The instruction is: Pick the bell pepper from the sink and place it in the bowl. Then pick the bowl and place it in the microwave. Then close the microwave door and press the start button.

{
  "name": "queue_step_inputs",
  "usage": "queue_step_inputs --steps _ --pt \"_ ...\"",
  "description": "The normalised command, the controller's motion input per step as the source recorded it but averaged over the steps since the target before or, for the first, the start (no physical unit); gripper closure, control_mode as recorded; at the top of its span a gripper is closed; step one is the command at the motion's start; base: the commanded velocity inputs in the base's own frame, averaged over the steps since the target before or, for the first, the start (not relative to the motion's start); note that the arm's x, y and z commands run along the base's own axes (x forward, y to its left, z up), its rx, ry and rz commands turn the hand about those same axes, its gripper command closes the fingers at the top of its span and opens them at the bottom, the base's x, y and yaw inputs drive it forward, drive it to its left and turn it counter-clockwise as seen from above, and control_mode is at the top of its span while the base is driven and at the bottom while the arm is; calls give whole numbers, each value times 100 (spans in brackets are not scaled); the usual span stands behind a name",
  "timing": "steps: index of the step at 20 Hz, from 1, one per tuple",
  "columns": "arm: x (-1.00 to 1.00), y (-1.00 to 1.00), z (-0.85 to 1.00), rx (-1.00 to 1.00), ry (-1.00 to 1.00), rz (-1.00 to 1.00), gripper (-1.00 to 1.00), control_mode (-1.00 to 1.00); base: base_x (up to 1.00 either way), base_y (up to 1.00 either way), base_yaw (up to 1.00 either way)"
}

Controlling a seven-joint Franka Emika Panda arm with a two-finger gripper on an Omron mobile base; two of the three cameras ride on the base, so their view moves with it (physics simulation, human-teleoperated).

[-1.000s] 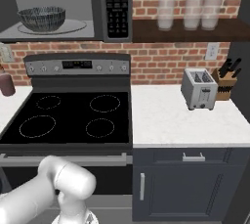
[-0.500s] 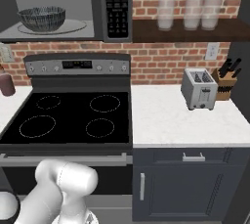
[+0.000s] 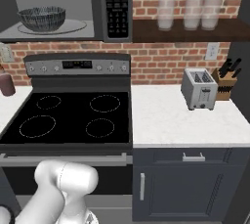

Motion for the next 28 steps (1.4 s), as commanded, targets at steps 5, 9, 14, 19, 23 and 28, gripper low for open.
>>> queue_step_inputs --steps 5,9,14,19,23,28 --pt "100 20 0 1 7 -22 -100 -100 0 0 0" --pt "100 -17 0 7 13 -22 -100 -100 0 0 0" --pt "100 -87 0 18 11 -9 -100 -100 0 0 0" --pt "100 -100 0 19 2 0 -100 -100 0 0 0" --pt "85 -100 0 16 0 1 -100 -100 0 0 0" --pt "82 -100 0 12 0 12 -100 -100 0 0 0"
